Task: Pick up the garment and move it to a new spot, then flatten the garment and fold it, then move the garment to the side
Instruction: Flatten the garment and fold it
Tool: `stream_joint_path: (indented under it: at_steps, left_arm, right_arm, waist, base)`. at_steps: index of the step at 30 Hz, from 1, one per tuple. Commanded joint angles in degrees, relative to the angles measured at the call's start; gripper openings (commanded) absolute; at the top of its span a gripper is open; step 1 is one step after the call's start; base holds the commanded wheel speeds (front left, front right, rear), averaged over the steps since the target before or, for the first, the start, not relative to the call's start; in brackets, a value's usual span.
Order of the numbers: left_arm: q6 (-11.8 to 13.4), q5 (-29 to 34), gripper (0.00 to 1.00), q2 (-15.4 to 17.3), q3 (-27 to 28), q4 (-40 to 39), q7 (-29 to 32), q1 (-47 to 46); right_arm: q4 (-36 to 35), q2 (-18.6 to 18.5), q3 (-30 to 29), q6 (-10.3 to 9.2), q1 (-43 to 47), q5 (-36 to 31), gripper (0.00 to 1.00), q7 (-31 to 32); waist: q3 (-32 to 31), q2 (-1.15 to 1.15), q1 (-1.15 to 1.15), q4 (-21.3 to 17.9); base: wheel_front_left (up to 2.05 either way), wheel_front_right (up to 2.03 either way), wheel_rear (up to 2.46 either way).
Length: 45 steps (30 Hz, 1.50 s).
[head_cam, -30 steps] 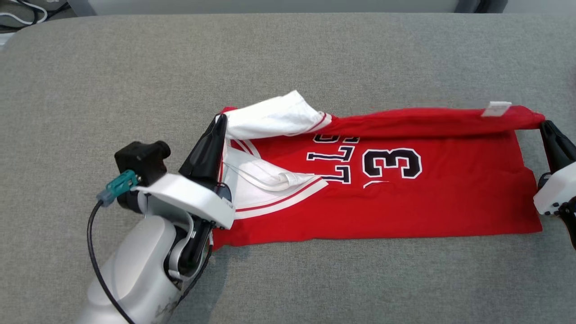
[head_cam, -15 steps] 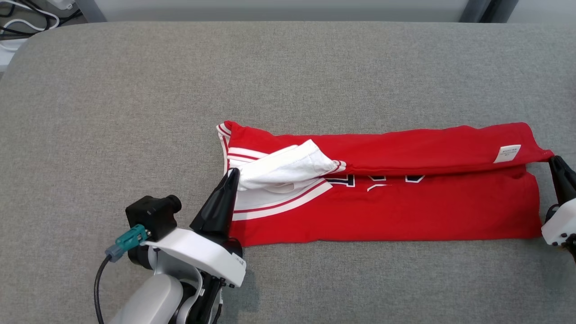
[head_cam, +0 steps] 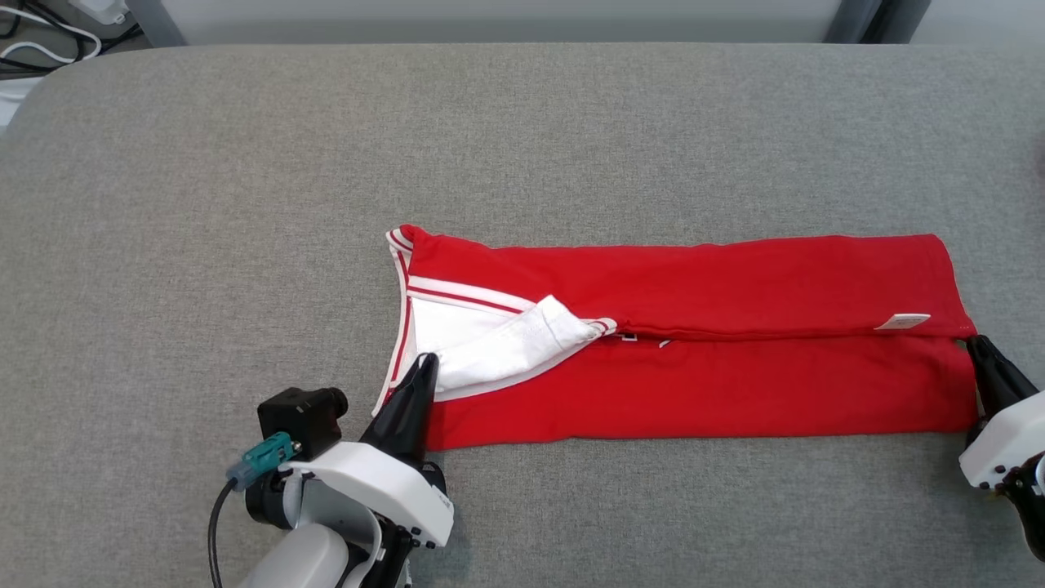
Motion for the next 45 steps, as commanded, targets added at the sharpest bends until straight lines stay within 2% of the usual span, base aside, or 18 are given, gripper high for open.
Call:
stream_joint_path:
  at_steps: [1, 2, 3, 10, 16, 20, 21, 23, 25, 29, 31, 36, 37, 43, 45]
  left_arm:
    - [0.1, -0.5, 0.47, 0.5, 1.7, 0.0, -0.4, -0.1]
    - [0.2, -0.4, 0.90, 0.4, 1.8, 0.8, -0.6, -0.2]
    - [0.3, -0.4, 1.00, 0.2, 1.7, 1.5, -0.6, -0.3]
    - [2.6, 1.5, 1.00, 0.3, 2.3, 4.1, -2.8, -0.6]
    - [5.1, 3.8, 1.00, 0.2, 5.2, 3.7, -5.7, 0.4]
    - [7.0, 6.0, 1.00, -1.5, 9.8, 2.9, -6.4, 2.5]
    - [7.0, 6.0, 1.00, -1.5, 9.8, 2.9, -6.4, 2.5]
    - [7.4, 8.1, 1.00, -2.7, 12.5, 1.9, -6.5, 3.8]
    - [6.7, 10.2, 1.00, -3.9, 14.7, 1.2, -6.5, 5.6]
    - [3.5, 14.4, 1.00, -6.6, 18.5, -0.4, -6.5, 8.8]
    - [1.8, 17.5, 1.00, -7.7, 19.9, -1.7, -6.5, 9.9]
    - [-0.7, 24.6, 1.00, -9.8, 23.5, -4.9, -6.5, 12.7]
    - [-1.3, 27.5, 1.00, -10.1, 24.4, -6.1, -6.5, 13.8]
    - [-2.8, 34.3, 1.00, -10.6, 25.3, -7.8, -6.5, 17.3]
    - [-2.8, 34.8, 1.00, -10.6, 25.7, -8.1, -6.5, 18.5]
  right_arm:
    - [-0.9, -1.3, 0.0, -0.01, 1.8, -0.5, 0.97, -0.1]
    - [-0.8, -1.1, -0.5, -0.01, 1.8, -0.8, 1.00, -0.4]
    - [-0.6, -0.8, -1.1, -0.01, 1.9, -1.2, 1.00, -0.7]
    - [-0.9, 1.5, -5.0, -0.01, 2.1, -6.0, 1.00, -3.6]
    - [-5.3, 4.9, -8.8, -0.01, 2.9, -10.6, 1.00, -4.4]
    - [-12.3, 10.1, -13.0, -0.01, 6.2, -15.3, 1.00, -4.4]
    - [-12.3, 10.1, -13.0, -0.01, 6.2, -15.3, 1.00, -4.4]
    - [-15.1, 12.7, -14.3, -0.01, 7.9, -16.9, 1.00, -4.5]
    - [-17.6, 15.2, -15.1, -0.01, 9.6, -18.5, 1.00, -4.5]
    - [-21.6, 17.8, -14.6, -0.01, 13.1, -22.3, 1.00, -4.5]
    - [-23.7, 18.5, -14.5, -0.01, 14.7, -24.1, 1.00, -4.5]
    - [-29.6, 19.2, -13.7, -0.01, 18.7, -26.3, 1.00, -4.5]
    - [-31.6, 19.4, -13.9, -0.01, 20.3, -26.5, 1.00, -4.5]
    - [-35.2, 20.0, -14.4, -0.01, 24.9, -26.5, 1.00, -4.5]
    - [-35.5, 20.2, -14.5, -0.01, 26.1, -26.3, 1.00, -4.5]
  waist:
    - [-0.2, 0.00, 0.00, -0.2]
    - [-0.4, 0.00, 0.00, -0.3]
    - [-0.6, 0.00, 0.00, -0.4]
    - [-3.3, 0.00, 0.00, -1.1]
    - [-6.4, 0.00, 0.00, -1.6]
    - [-10.0, 0.00, 0.00, -2.0]
    - [-10.0, 0.00, 0.00, -2.0]
    - [-11.5, 0.00, 0.00, -2.2]
    - [-12.9, 0.00, 0.00, -2.6]
    - [-14.7, 0.00, 0.00, -2.9]
    - [-15.1, 0.00, 0.00, -3.0]
    - [-15.7, 0.00, 0.00, -3.2]
    - [-15.9, 0.00, 0.00, -3.3]
    - [-17.0, 0.00, 0.00, -3.8]
    - [-17.4, 0.00, 0.00, -3.9]
  base:
    - [0.00, 0.00, 0.00]
    - [0.00, 0.00, 0.00]
    - [0.00, 0.00, 0.00]
    - [0.00, 0.00, 0.00]
    - [0.00, 0.00, 0.00]
    - [0.00, 0.00, 0.00]
    - [0.00, 0.00, 0.00]
    - [0.00, 0.00, 0.00]
    - [0.00, 0.00, 0.00]
    - [0.00, 0.00, 0.00]
    - [0.00, 0.00, 0.00]
    - [0.00, 0.00, 0.00]
    - [0.00, 0.00, 0.00]
    - [0.00, 0.00, 0.00]
    - [0.00, 0.00, 0.00]
